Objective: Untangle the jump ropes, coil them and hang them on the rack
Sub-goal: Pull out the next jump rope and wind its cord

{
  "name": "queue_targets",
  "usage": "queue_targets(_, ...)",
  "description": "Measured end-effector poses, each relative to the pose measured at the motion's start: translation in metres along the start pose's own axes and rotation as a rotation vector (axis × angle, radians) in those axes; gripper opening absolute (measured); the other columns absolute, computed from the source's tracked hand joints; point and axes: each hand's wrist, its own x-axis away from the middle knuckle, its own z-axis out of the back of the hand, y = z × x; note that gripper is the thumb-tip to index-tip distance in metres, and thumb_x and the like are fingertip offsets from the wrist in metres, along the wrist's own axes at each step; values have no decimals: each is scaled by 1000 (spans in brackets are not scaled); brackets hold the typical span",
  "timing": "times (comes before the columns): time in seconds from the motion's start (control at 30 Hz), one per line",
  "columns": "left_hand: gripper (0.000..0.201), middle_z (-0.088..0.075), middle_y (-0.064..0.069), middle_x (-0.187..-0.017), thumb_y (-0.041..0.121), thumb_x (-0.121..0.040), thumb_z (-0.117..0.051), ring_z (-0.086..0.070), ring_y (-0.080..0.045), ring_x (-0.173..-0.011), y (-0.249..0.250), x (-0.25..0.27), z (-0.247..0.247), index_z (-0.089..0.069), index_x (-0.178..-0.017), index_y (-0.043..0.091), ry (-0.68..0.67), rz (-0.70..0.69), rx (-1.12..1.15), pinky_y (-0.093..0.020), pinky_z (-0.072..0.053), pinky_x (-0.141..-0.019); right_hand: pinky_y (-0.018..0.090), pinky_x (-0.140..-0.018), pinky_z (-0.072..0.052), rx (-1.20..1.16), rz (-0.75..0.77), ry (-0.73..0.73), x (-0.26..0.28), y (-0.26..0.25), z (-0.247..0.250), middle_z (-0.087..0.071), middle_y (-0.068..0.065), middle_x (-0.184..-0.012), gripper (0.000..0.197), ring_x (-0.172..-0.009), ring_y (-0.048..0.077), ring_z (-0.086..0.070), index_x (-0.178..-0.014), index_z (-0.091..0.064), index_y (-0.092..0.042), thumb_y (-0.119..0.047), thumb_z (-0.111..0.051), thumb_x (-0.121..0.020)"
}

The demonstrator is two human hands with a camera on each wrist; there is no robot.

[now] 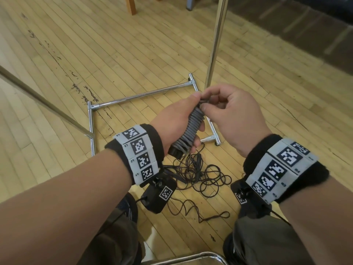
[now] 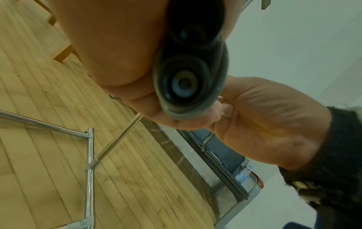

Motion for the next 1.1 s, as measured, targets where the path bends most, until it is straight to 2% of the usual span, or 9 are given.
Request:
queue_targets(0.13,48,-66,-7,-77,57,-108,-46,-62,-24,-49,0,-1,6,-57,-116,11,-61,-33,110,-32,-56,-48,44,-80,-61,-161,-112,-76,-2,-3,7,-68,9,-100,29,-85,25,-67,-111,-57,-20,-3,-67,-89)
queue_targets(0.27,43,-65,-8,-79,55,-107,-47,-62,-24,-50,-1,3,1,-58,-115,14,-123,-63,142,-32,-55,-48,39,-76,-56,-364,-173,-141,2,-3,19,-64,18,-99,28,-82,25,-63,-118,-54,-10,5,-60,-95)
queue_targets(0.37,45,-64,-7,-78,54,-108,-47,-62,-24,-50,0,3,-5,-55,-114,10,-112,-77,126,-32,-55,-48,39,-75,-56,-454,-205,-149,4,-3,24,-64,17,-96,27,-78,24,-63,-121,-55,-8,6,-58,-98)
queue_targets(0.43,43,-63,-9,-80,51,-109,-46,-60,-26,-51,2,1,-8,-53,-116,8,-58,-107,95,-32,-55,-48,38,-72,-57,-495,-217,-148,5,-4,25,-65,12,-87,28,-73,22,-65,-122,-55,-8,6,-59,-98)
queue_targets(0.57,39,-62,-12,-84,47,-110,-49,-60,-30,-57,6,-4,-9,-59,-114,10,32,-155,23,-35,-52,-55,36,-66,-56,-480,-215,-171,5,-6,23,-64,6,-78,27,-68,19,-65,-119,-54,-10,6,-60,-98)
queue_targets(0.77,49,-67,-9,-80,54,-107,-48,-63,-27,-55,5,-4,-7,-62,-105,8,27,-150,117,-32,-54,-50,35,-58,-50,-470,-246,-153,2,-4,28,-64,6,-83,29,-66,19,-61,-121,-53,-12,3,-61,-97)
queue_targets(0.93,27,-68,-13,-90,32,-106,-57,-64,-28,-68,8,-2,0,-56,-114,7,-83,-230,178,-37,-58,-61,34,-55,-46,-470,-285,-149,4,-4,29,-64,7,-79,29,-62,18,-57,-122,-52,-9,4,-60,-97)
queue_targets(1.03,28,-67,-12,-89,28,-94,-66,-65,-26,-69,8,-1,5,-55,-111,9,-78,-260,153,-37,-58,-62,34,-52,-41,-491,-320,-154,4,-6,29,-58,8,-73,28,-57,18,-53,-119,-53,-11,5,-59,-96)
queue_targets(1.1,30,-67,-9,-88,23,-91,-70,-65,-24,-70,9,-4,7,-58,-115,10,-68,-255,130,-36,-57,-63,32,-49,-38,-524,-330,-139,3,-7,32,-54,8,-73,26,-53,17,-50,-114,-54,-11,6,-57,-95)
